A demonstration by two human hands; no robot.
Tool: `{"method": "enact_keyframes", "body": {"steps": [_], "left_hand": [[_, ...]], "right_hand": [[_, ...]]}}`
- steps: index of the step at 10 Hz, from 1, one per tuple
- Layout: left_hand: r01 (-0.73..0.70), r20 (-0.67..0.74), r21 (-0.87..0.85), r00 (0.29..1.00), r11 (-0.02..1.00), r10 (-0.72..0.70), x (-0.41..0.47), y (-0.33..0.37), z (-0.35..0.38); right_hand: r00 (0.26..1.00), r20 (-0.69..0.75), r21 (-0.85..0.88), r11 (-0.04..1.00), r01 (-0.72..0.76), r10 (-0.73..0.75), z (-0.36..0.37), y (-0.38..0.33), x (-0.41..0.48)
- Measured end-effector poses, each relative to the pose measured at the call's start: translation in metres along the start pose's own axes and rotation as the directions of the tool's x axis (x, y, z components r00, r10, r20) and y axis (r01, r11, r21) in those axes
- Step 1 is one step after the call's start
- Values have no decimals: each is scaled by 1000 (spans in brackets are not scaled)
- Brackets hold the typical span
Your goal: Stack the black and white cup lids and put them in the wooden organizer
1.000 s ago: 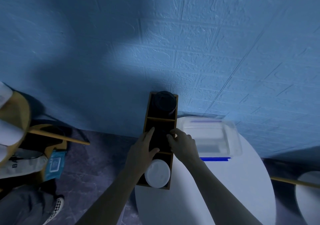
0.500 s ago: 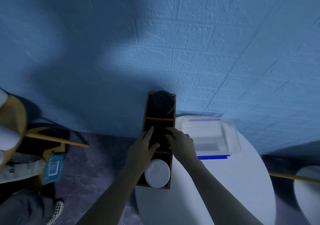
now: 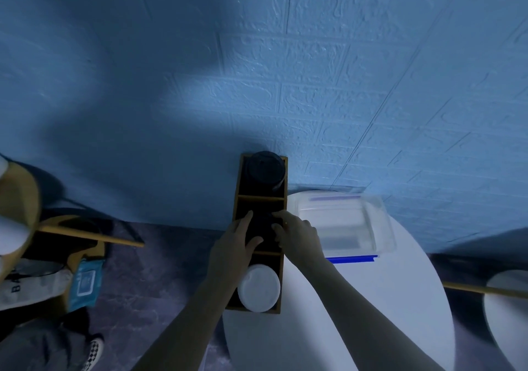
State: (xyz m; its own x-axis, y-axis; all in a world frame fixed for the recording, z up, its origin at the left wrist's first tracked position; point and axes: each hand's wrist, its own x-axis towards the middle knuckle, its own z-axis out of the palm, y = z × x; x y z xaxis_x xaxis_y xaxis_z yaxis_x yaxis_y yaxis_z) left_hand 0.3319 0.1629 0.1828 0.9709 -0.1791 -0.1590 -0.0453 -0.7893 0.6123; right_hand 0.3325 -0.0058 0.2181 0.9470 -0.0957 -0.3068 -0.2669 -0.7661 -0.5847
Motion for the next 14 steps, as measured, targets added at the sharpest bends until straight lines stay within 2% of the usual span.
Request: {"method": "enact_keyframes", "body": {"steps": [4, 8, 11, 12, 13, 14], "left_hand": [[8, 18, 0, 1000, 1000, -8, -6, -1, 3], [16, 5, 18, 1000, 1000, -16, -14, 2, 4], [-28, -125, 173, 991, 985, 50, -25, 12, 3], [-75, -192, 234, 974, 969, 122, -39, 13, 7], [-106, -221, 324, 958, 940, 184, -54, 17, 14], [-129, -190, 358, 960, 925, 207, -60, 36, 20]], "right_hand": [[1000, -10, 74, 997, 19, -19, 0, 3, -15], [998, 58, 80, 996, 35, -40, -10, 14, -27], [993, 74, 21, 995, 92, -94, -12, 28, -35], [990, 78, -15, 993, 119, -118, -12, 38, -45], [987, 89, -74, 987, 142, -135, -16, 57, -59], [986, 62, -131, 978, 161, -154, -28, 73, -71]]}}
